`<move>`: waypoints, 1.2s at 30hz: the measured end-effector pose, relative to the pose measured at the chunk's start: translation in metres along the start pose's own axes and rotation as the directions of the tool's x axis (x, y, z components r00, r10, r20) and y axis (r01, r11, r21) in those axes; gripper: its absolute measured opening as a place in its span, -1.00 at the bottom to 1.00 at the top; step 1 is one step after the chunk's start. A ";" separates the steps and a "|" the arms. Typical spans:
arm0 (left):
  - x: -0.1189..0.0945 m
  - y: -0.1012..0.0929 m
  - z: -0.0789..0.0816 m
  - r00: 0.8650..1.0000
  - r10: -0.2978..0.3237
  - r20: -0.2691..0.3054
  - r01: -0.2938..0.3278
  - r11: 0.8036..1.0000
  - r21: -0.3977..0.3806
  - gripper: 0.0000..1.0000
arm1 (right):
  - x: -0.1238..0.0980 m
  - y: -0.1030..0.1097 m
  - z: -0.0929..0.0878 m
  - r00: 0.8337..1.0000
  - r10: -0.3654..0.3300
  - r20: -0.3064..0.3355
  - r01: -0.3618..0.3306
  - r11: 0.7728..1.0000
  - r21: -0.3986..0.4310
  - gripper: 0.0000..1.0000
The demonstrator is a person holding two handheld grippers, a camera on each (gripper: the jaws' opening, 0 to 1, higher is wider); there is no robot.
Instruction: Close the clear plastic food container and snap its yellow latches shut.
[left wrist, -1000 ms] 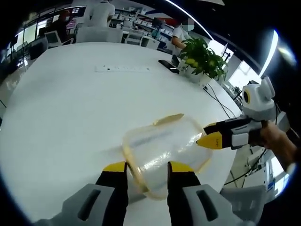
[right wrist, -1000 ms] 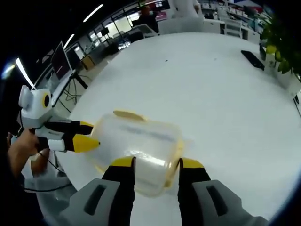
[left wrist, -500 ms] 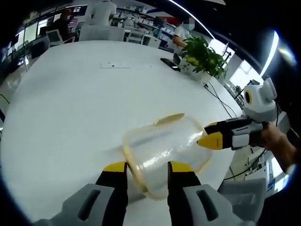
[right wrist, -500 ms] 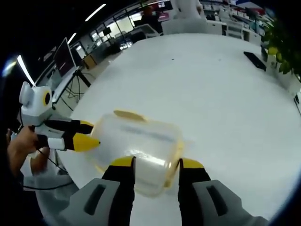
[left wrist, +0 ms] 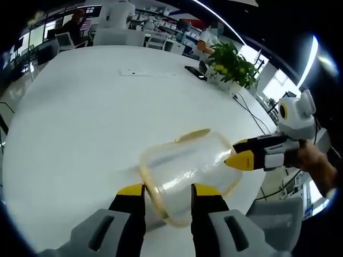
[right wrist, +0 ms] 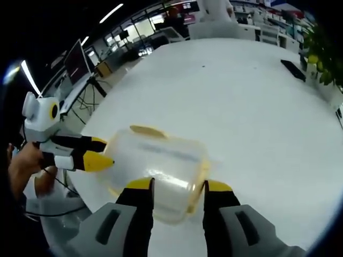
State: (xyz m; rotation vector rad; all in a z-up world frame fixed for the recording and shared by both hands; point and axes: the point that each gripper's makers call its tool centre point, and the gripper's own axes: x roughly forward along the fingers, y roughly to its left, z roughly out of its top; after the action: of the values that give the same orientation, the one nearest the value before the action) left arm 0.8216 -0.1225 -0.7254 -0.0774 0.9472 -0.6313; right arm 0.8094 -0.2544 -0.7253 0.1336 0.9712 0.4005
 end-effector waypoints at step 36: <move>-0.033 0.010 -0.035 1.000 0.026 -0.008 -0.027 0.999 -0.021 -0.45 | -0.003 0.043 -0.029 1.000 0.026 -0.016 -0.026 0.999 -0.035 -0.30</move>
State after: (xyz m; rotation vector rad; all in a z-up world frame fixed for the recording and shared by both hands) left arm 0.7854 -0.0893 -0.7254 -0.0813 0.9613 -0.5974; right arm 0.7725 -0.2185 -0.7265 0.1114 0.9784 0.4427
